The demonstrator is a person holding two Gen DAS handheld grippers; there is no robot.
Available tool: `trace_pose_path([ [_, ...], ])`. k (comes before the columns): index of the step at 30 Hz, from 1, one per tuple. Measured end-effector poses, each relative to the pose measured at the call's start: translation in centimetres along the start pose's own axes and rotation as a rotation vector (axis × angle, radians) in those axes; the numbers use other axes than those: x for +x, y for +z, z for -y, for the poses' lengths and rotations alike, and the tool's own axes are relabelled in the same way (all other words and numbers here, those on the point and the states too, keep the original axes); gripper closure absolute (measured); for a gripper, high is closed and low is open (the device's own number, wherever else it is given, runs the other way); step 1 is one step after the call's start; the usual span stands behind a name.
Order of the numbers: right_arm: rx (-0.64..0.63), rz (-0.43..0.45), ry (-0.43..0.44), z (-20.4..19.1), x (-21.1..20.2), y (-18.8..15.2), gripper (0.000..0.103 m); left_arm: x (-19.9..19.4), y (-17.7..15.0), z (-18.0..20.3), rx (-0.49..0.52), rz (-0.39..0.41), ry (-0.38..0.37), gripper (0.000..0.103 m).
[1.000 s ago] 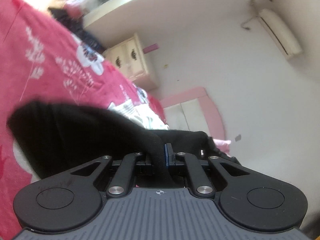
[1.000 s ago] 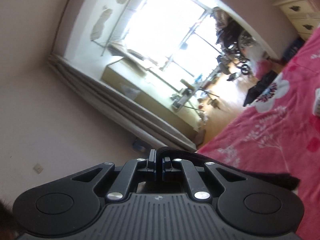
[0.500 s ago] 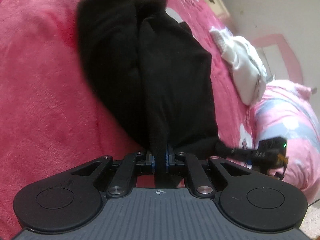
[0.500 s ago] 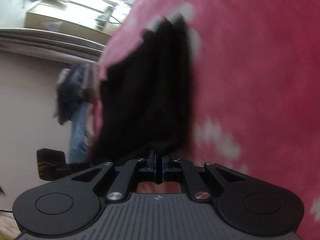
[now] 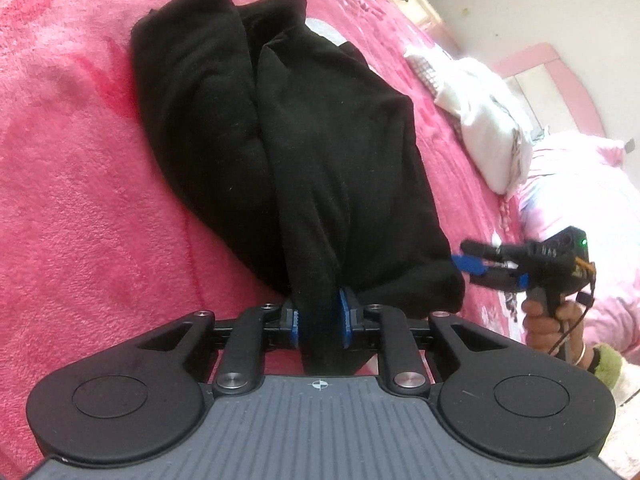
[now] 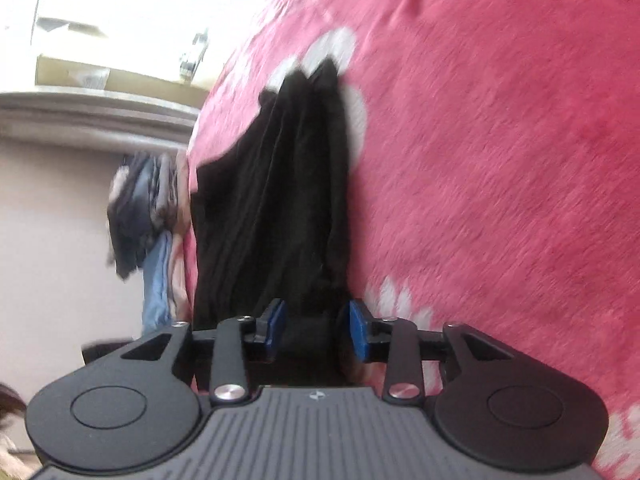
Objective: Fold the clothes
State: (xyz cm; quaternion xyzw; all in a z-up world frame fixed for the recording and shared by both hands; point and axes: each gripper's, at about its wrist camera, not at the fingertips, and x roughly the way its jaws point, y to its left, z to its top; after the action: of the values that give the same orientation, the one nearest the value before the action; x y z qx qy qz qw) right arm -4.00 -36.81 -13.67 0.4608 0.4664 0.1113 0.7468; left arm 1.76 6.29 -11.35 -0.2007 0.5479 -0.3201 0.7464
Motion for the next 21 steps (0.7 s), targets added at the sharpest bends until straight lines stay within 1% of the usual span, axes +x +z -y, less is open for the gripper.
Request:
trace_pose_path([
  [3,-0.017,0.032,-0.033,0.0,0.1,1.6,0.061,0.1,-0.2,0.1,0.012,0.004,0.008,0.081],
  [8,-0.054,0.02,-0.033,-0.7,3.4,3.9,0.061,0.4,-0.3,0.2,0.006,0.006,0.01,0.078],
  [16,-0.107,0.009,-0.009,-2.1,5.4,4.3,0.062,0.6,-0.3,0.2,0.009,0.011,0.012,0.076],
  [17,-0.114,0.008,-0.007,-2.3,5.6,4.3,0.063,0.7,-0.3,0.2,0.007,0.011,0.011,0.076],
  [18,-0.121,0.006,-0.004,-2.5,5.8,4.4,0.067,0.8,-0.3,0.2,0.007,0.012,0.009,0.075],
  [20,-0.149,0.027,-0.034,-3.2,6.4,4.4,0.077,0.8,-0.3,0.3,0.009,0.014,0.009,0.074],
  [21,-0.158,0.038,-0.054,-3.4,6.7,4.5,0.089,0.8,-0.3,0.4,0.01,0.014,0.009,0.074],
])
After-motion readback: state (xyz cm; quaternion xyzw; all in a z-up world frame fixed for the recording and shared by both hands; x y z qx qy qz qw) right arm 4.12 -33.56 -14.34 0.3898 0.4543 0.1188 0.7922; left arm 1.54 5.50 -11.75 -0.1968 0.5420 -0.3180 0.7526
